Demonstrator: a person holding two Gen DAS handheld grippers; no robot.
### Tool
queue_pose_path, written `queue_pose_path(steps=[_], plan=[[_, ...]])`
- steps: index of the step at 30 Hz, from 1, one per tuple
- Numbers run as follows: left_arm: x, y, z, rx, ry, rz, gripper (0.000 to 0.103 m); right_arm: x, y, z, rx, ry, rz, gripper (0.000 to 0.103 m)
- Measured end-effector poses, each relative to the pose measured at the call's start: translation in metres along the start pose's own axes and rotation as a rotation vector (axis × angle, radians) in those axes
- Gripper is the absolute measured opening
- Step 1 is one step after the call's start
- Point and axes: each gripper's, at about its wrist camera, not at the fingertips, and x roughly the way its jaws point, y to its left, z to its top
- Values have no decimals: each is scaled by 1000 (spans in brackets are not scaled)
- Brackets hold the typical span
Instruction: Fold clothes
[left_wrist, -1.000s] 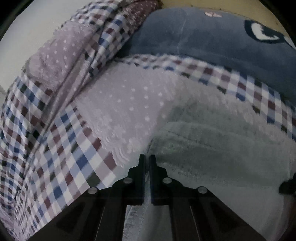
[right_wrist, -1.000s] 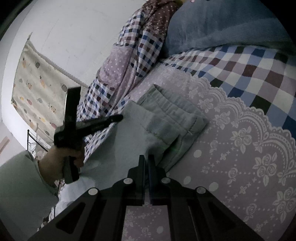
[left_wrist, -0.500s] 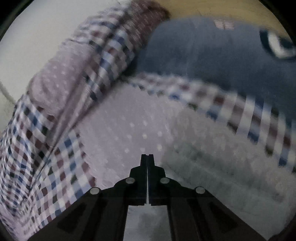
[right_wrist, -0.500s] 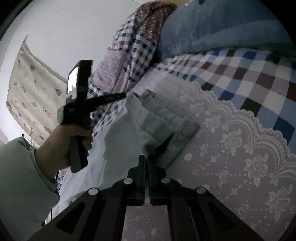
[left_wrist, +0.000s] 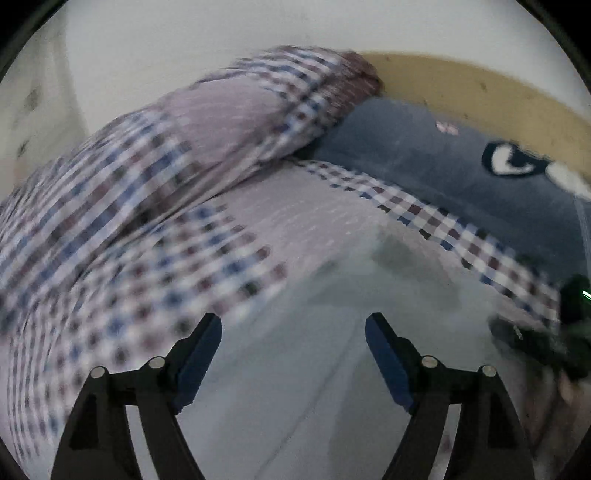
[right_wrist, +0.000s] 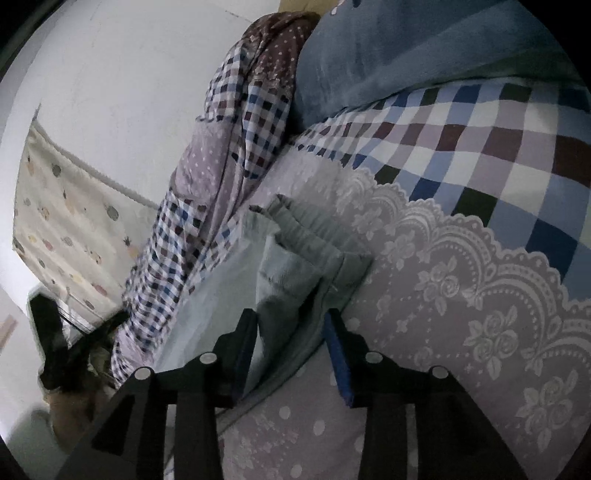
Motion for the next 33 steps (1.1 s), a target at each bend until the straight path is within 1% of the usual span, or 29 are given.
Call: queue_pose_path(steps=[1,3,4,5,7,9,11,14,15,16,17,19,20,22,24,27,29,31,32,33], plan=[[-18,8,-12,-24,1,2,84,-2,0,0,-1,-11,7,43],[-76,37,-46,-89,-21,35,84,-5,2,0,-10,-26,17,44],[-97,48,-58,-123,-35,51,84,-7,4,0,-17,-30,19,44],[-127,65,-75,-181,-58,64,85,-7,5,0,-24,-31,18,44],[-175,99,-107,-303,-100,86,86,-9,8,-1,-36,-31,16,44],[-217,133,-144,-429,-139,103,87,-8,9,-1,-41,-27,8,44],[-250,160,-187,-536,-162,131,87,-4,9,1,-38,-9,-7,44],[-271,195,-243,-655,-148,176,87,3,12,7,-40,29,-37,39],[-279,206,-262,-694,-143,191,87,5,15,11,-43,36,-47,29],[-283,214,-280,-725,-148,198,87,7,19,15,-61,46,-65,17],[-285,220,-296,-758,-150,200,87,10,24,19,-86,62,-86,15],[-286,231,-326,-818,-157,198,87,16,32,26,-142,97,-128,6],[-285,237,-341,-850,-169,189,87,18,36,29,-176,114,-156,5],[-282,246,-362,-892,-184,173,87,21,46,33,-254,137,-241,4],[-279,253,-384,-928,-204,170,87,22,52,40,-281,140,-336,4],[-274,263,-415,-974,-240,168,87,29,68,38,-329,142,-482,9],[-268,274,-434,-1051,-213,165,87,30,80,32,-353,126,-588,20],[-267,283,-438,-1117,-215,143,87,19,93,24,-369,68,-673,30],[-266,286,-436,-1131,-215,138,87,11,100,18,-351,30,-676,34],[-266,287,-434,-1135,-208,139,87,2,105,9,-317,7,-639,44]])
